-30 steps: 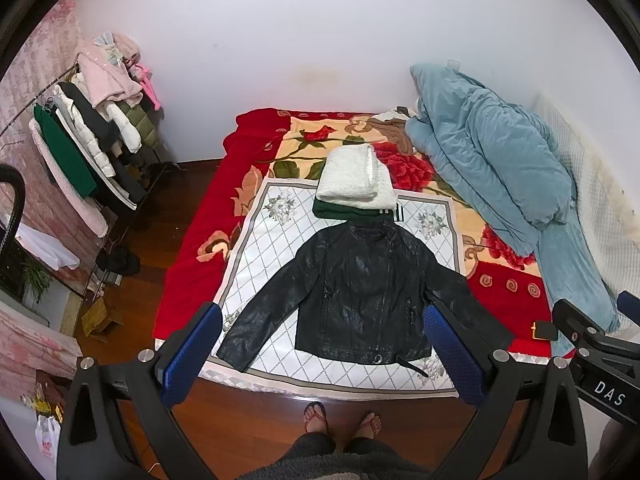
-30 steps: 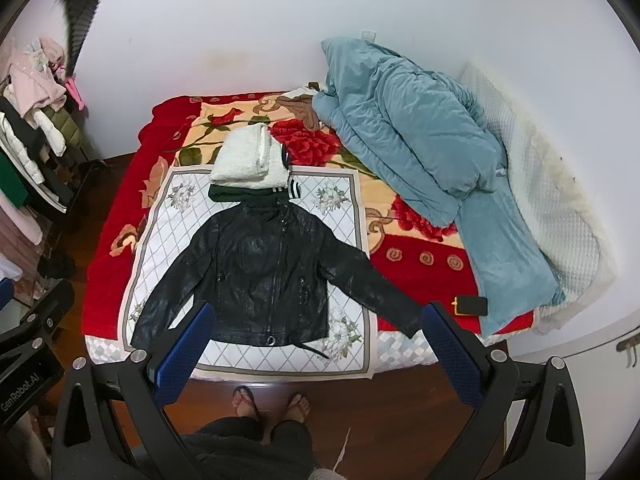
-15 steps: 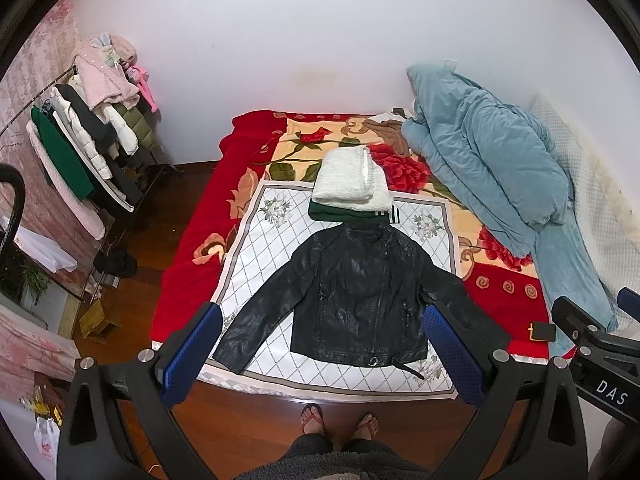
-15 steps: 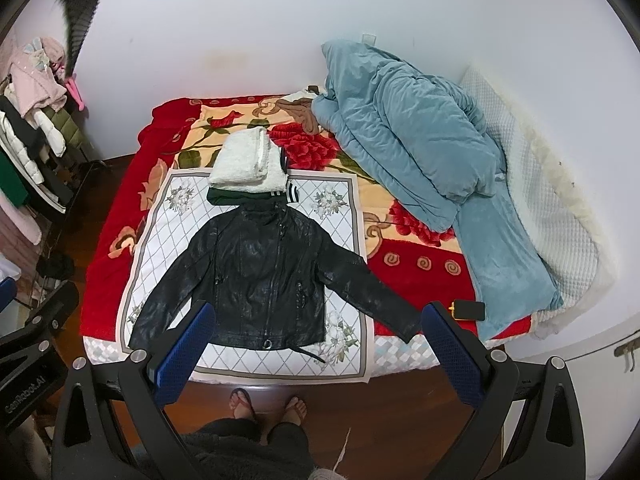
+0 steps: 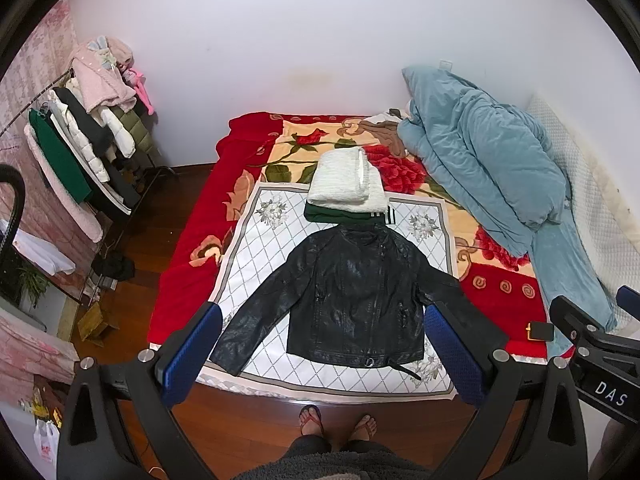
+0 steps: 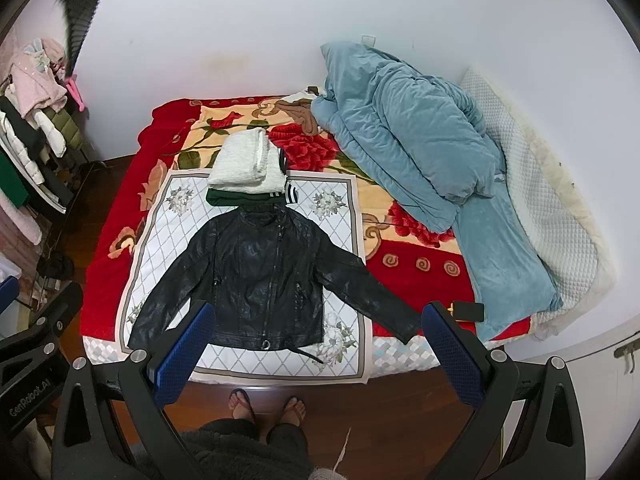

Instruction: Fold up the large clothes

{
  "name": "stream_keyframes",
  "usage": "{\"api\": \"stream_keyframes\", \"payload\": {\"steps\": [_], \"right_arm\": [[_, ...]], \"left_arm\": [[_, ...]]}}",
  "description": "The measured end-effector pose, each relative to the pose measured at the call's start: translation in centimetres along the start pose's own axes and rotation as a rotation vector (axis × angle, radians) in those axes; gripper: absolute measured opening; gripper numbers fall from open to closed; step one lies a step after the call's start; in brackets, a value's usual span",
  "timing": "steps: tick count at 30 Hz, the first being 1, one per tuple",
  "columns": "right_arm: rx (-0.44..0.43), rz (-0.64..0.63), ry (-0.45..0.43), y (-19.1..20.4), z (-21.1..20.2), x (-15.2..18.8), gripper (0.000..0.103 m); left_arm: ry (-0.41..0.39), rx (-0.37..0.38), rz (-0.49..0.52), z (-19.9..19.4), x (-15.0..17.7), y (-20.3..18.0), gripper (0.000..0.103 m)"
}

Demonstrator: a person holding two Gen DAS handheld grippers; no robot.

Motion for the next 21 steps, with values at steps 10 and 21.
{"api": "stream_keyframes", "payload": {"steps": [10,21], "right_arm": [[-0.006,0.003,-0.002,-0.8,-0.5,-1.2,0.103],[-0.014,0.001,-0.003,-1.1,-1.1,-1.9,0.103]], "left_arm": [[-0.012,0.012,0.004,-0.2,-0.6,-0.2,0.103],[-0.015,0.010,-0.002,-0.3,-0.6,0.1,0.103]]}}
Point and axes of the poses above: each gripper's, at about its wrist camera, not at the fingertips, and z roughly the way its jaws point, y to its left, x to its underside, the point moved 4 cm from there along z, roughly the way its jaws point, and after that the axes turned 3 degrees about y, right-handed, at the moved point
